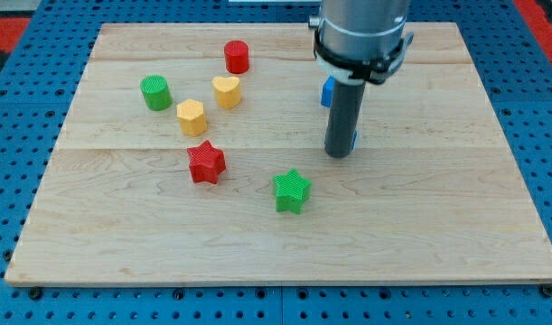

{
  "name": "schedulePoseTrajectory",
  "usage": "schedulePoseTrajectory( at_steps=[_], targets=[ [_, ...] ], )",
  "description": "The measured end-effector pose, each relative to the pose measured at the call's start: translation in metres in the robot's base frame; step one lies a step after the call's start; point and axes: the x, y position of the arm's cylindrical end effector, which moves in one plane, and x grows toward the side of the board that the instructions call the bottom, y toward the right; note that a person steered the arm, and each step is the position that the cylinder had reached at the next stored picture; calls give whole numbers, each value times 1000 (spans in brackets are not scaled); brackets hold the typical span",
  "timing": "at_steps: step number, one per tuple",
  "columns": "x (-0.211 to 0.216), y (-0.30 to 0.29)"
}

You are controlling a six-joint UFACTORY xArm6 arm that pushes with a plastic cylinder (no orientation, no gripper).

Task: Move the green star closer to the blue triangle

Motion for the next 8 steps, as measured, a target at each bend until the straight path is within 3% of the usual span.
schedulePoseTrajectory(
  at_steps=[1, 2, 3, 4, 5, 7, 8],
  targets=[
    [-30, 9],
    [-19, 7],
    [46, 18],
    [132, 76],
    [166, -41],
    [59, -49],
    [108, -46]
  ],
)
